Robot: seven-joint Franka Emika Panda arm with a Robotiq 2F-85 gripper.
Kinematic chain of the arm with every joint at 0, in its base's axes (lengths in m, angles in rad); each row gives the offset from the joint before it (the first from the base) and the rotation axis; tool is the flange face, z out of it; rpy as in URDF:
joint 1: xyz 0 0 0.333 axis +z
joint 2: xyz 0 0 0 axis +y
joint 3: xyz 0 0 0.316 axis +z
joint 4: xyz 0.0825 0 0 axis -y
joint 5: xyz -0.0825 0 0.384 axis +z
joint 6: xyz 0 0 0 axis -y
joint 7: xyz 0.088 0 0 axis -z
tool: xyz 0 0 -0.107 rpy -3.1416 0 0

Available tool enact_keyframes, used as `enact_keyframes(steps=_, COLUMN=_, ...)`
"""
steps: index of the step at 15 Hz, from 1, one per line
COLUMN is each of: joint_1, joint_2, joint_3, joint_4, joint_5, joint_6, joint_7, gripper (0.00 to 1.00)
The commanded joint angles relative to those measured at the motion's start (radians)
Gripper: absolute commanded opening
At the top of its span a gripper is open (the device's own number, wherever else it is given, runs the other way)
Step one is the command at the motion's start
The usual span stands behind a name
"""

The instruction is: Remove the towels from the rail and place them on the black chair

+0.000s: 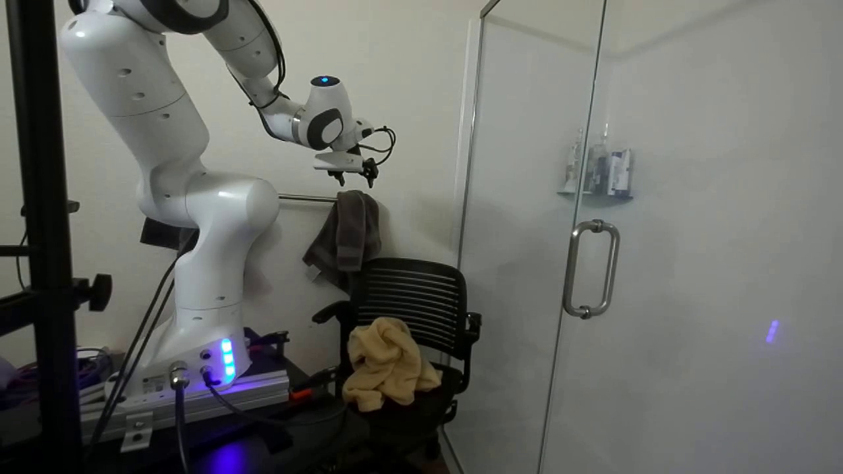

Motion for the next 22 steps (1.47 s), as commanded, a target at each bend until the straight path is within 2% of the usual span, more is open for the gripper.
enact_keyframes(steps=1, joint_1=0.166, joint_2=0.144, joint_3=0.028, joint_4=0.035, joint_5=0.072, joint_6=-0.010, joint_7=-0.021, gripper=1.00)
enact_keyframes(steps=3, joint_1=0.252, joint_2=0.229, joint_3=0.043, joint_4=0.072, joint_5=0.080, joint_6=-0.023, joint_7=-0.044, gripper=1.00)
enact_keyframes(steps=5, joint_1=0.274, joint_2=0.327, joint_3=0.069, joint_4=0.112, joint_5=0.058, joint_6=0.025, joint_7=-0.056, gripper=1.00)
enact_keyframes(steps=6, joint_1=0.239, joint_2=0.386, joint_3=0.105, joint_4=0.128, joint_5=0.018, joint_6=0.105, joint_7=-0.044, gripper=1.00)
enact_keyframes(steps=8, joint_1=0.219, joint_2=0.466, joint_3=0.118, joint_4=0.153, joint_5=-0.028, joint_6=0.266, joint_7=-0.001, gripper=1.00)
enact_keyframes(steps=10, joint_1=0.150, joint_2=0.514, joint_3=0.163, joint_4=0.173, joint_5=-0.073, joint_6=0.419, joint_7=0.031, gripper=1.00)
enact_keyframes(steps=11, joint_1=0.133, joint_2=0.527, joint_3=0.171, joint_4=0.181, joint_5=-0.073, joint_6=0.461, joint_7=0.023, gripper=1.00)
enact_keyframes(steps=12, joint_1=0.108, joint_2=0.519, joint_3=0.190, joint_4=0.181, joint_5=-0.064, joint_6=0.477, joint_7=0.016, gripper=1.00)
enact_keyframes(steps=13, joint_1=0.166, joint_2=0.504, joint_3=0.148, joint_4=0.161, joint_5=-0.055, joint_6=0.437, joint_7=0.019, gripper=1.00)
enact_keyframes(steps=15, joint_1=0.135, joint_2=0.515, joint_3=0.166, joint_4=0.175, joint_5=-0.057, joint_6=0.460, joint_7=0.019, gripper=1.00)
enact_keyframes(steps=18, joint_1=0.019, joint_2=0.606, joint_3=0.197, joint_4=0.220, joint_5=-0.043, joint_6=0.440, joint_7=-0.014, gripper=1.00)
enact_keyframes(steps=20, joint_1=0.026, joint_2=0.695, joint_3=0.164, joint_4=0.271, joint_5=-0.036, joint_6=0.406, joint_7=0.018, gripper=1.00)
enact_keyframes(steps=22, joint_1=0.084, joint_2=0.741, joint_3=0.158, joint_4=0.310, joint_5=-0.022, joint_6=0.343, joint_7=0.080, gripper=1.00)
